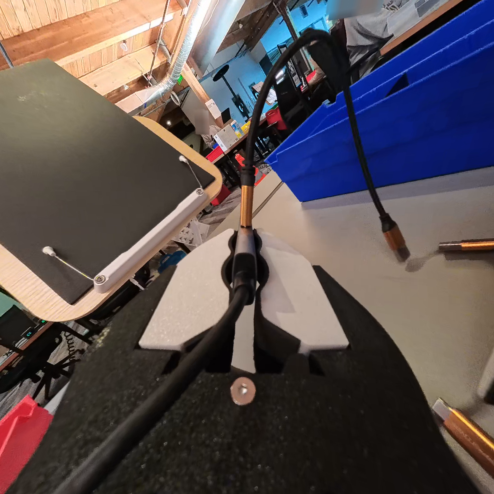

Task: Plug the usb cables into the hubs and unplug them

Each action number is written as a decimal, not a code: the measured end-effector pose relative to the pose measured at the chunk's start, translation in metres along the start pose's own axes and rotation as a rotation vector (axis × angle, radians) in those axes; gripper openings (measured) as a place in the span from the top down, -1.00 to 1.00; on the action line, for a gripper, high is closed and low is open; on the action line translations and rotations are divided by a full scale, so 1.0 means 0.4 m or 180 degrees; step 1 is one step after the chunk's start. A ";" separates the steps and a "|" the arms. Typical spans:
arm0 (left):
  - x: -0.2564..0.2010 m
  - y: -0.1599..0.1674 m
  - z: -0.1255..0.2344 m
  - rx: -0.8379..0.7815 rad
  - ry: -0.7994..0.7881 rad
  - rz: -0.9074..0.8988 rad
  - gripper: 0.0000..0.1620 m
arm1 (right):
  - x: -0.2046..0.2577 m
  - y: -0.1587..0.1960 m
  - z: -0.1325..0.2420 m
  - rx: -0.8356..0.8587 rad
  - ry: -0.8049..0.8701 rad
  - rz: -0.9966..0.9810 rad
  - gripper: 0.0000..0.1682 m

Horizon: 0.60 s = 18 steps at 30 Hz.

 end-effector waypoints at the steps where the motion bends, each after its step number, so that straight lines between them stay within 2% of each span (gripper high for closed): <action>1: 0.001 0.001 0.000 0.0006 0.0002 0.0019 0.88 | -0.001 -0.002 -0.009 0.0027 0.0028 -0.0095 0.57; 5: 0.003 0.004 -0.002 0.0028 0.0010 0.0031 0.89 | 0.012 -0.012 -0.039 0.0077 -0.0053 -0.0195 0.57; 7: 0.004 0.004 -0.003 0.0031 0.0002 0.0046 0.89 | 0.012 -0.016 -0.048 0.0131 0.0025 -0.0016 0.76; 11: 0.010 0.006 -0.004 0.0041 -0.0011 0.0075 0.89 | 0.041 -0.010 -0.046 0.0138 -0.0280 0.0427 0.84; 13: 0.014 0.006 -0.004 0.0035 -0.0021 0.0090 0.89 | 0.065 -0.019 -0.016 0.0006 -0.0639 0.0754 0.87; 15: 0.015 0.005 -0.003 0.0018 -0.0019 0.0089 0.89 | 0.055 -0.027 0.033 -0.0016 -0.0778 0.0949 0.91; 18: 0.012 0.003 -0.002 -0.0041 0.0015 0.0087 0.89 | 0.052 -0.054 0.140 -0.0409 -0.1354 0.1007 0.93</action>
Point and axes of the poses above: each gripper's, where its closed fingertips meet, z back along the fingers, y out of its underside, x = y × z across the jaws, the point moved 6 cm from there along z, back along the fingers, and after that the axes turned 12 degrees about -y, right-handed, at the moved point
